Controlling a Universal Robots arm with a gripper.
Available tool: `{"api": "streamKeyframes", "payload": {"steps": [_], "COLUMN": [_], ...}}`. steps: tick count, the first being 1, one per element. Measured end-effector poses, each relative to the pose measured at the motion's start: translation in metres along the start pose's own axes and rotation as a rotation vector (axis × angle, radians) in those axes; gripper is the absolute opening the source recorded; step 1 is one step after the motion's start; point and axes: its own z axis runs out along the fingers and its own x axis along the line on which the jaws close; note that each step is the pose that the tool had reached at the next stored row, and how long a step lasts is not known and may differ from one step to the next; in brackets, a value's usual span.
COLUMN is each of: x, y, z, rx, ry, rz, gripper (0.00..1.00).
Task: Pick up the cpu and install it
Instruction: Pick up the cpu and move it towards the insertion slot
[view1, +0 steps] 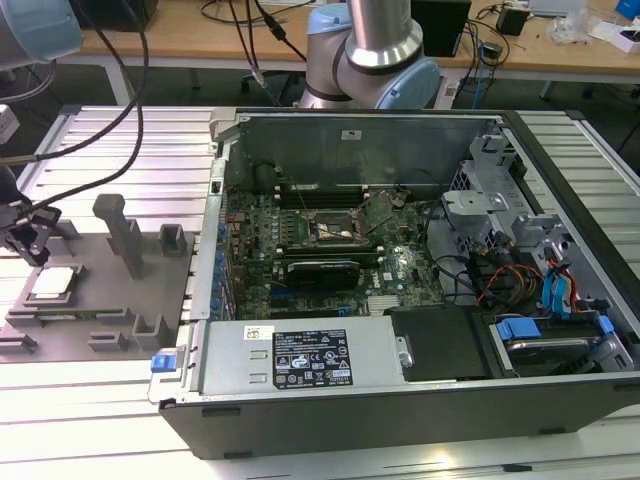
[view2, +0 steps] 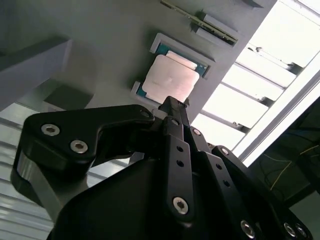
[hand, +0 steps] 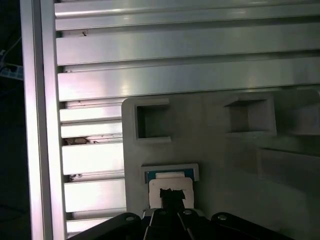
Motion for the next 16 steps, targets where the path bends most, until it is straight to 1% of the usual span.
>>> {"api": "streamKeyframes", "payload": {"steps": [2, 5, 8, 10, 12, 16], "x": [0.0000, -0.0002, -0.0004, -0.0009, -0.0010, -0.0009], "y": [-0.0031, -0.0080, -0.0107, -0.0110, -0.0111, -0.0107], "z": [0.0042, 0.0082, 0.0126, 0.0167, 0.0189, 0.0195], "rx": [0.0000, -0.0001, -0.0002, 0.0000, 0.0000, 0.0001], "ry": [-0.0001, -0.0001, -0.0003, -0.0001, 0.0000, 0.0001], "rz": [0.000, 0.000, -0.001, -0.001, -0.001, -0.001], "gripper": [0.11, 0.11, 0.11, 0.11, 0.11, 0.11]}}
